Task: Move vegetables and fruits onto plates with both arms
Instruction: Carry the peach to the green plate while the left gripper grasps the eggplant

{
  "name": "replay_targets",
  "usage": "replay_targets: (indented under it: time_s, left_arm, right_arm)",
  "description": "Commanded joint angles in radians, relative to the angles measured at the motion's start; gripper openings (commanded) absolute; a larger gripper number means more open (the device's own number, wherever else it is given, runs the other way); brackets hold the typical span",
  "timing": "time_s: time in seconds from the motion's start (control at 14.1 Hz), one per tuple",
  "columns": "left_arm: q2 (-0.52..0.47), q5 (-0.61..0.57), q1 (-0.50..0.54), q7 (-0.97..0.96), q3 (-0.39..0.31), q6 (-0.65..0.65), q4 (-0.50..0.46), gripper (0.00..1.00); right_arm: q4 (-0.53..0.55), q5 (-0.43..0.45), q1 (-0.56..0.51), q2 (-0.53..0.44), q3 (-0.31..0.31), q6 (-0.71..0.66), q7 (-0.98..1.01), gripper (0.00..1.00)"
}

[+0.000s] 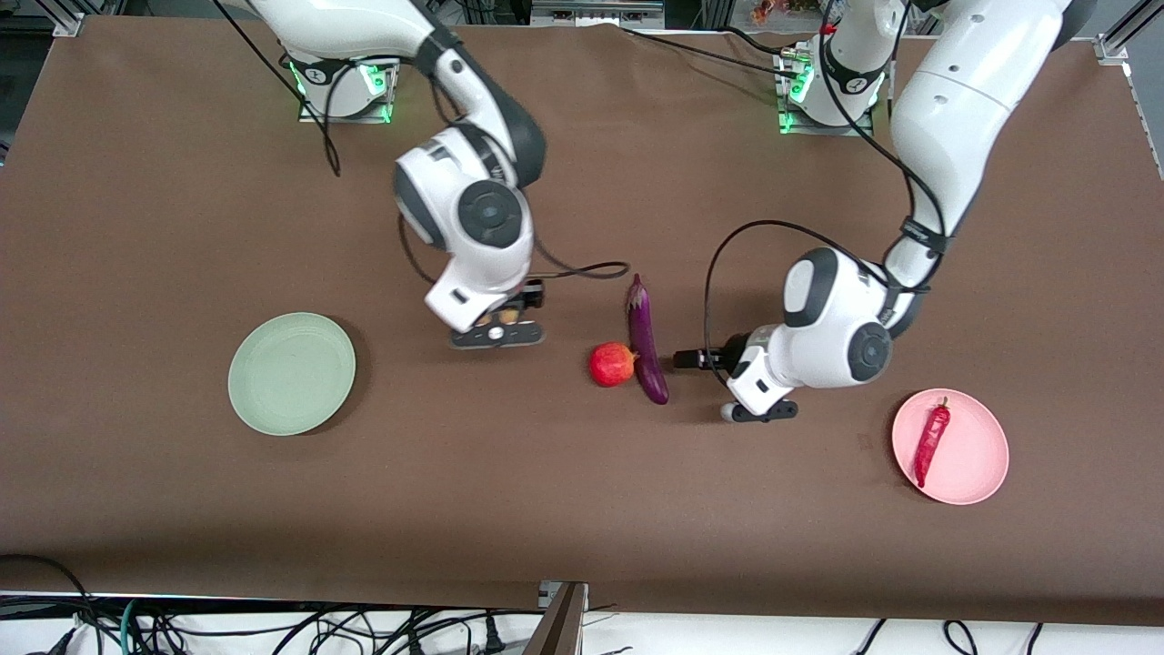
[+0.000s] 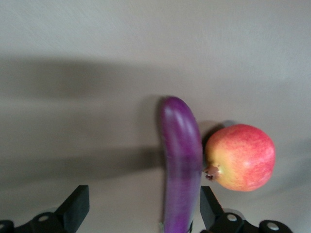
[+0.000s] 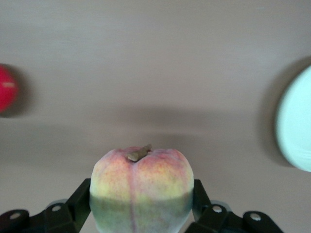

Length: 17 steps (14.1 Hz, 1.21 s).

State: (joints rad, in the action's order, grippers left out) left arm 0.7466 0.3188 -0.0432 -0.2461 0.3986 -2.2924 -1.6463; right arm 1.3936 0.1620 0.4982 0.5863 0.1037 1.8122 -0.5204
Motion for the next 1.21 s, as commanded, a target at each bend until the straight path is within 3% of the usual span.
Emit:
replay_targets:
  time_s: [0.0, 0.14, 0.36, 0.57, 0.71, 0.78, 0.85, 0.93, 1.14]
  left_arm:
    - [-0.036, 0.028, -0.030, -0.002, -0.001, -0.029, -0.062, 1.00]
    - [-0.117, 0.028, -0.037, -0.005, 0.023, -0.006, -0.128, 1.00]
    - [-0.122, 0.006, -0.099, 0.002, 0.028, -0.044, -0.174, 1.00]
    - [-0.078, -0.039, -0.161, -0.004, 0.022, -0.182, -0.176, 1.00]
    - [-0.058, -0.113, -0.167, -0.004, 0.016, -0.213, -0.178, 0.77]
    - [-0.058, -0.147, -0.167, -0.004, 0.016, -0.216, -0.176, 0.55]
    - [-0.058, -0.164, -0.169, -0.004, 0.016, -0.216, -0.175, 0.39]
    - [-0.050, -0.182, -0.170, -0.004, 0.016, -0.217, -0.175, 0.31]
    - [-0.023, -0.247, -0.170, -0.005, -0.001, -0.246, -0.175, 0.31]
  right_arm:
    - [0.045, -0.009, -0.090, -0.048, 0.002, -0.040, 0.113, 0.49]
    - [0.057, -0.013, -0.142, -0.048, -0.013, -0.036, 0.195, 0.49]
    - [0.059, -0.019, -0.204, -0.034, -0.013, -0.018, 0.206, 0.49]
    - [0.056, -0.018, -0.266, -0.011, -0.013, 0.047, 0.256, 0.49]
    - [0.057, -0.018, -0.329, 0.013, -0.013, 0.084, 0.321, 0.49]
    - [0.058, -0.018, -0.358, 0.024, -0.013, 0.099, 0.357, 0.49]
    - [0.056, -0.016, -0.392, 0.038, -0.013, 0.119, 0.396, 0.49]
    - [0.057, -0.015, -0.418, 0.050, -0.013, 0.148, 0.431, 0.49]
    - [0.058, -0.006, -0.457, 0.086, -0.015, 0.229, 0.477, 0.49]
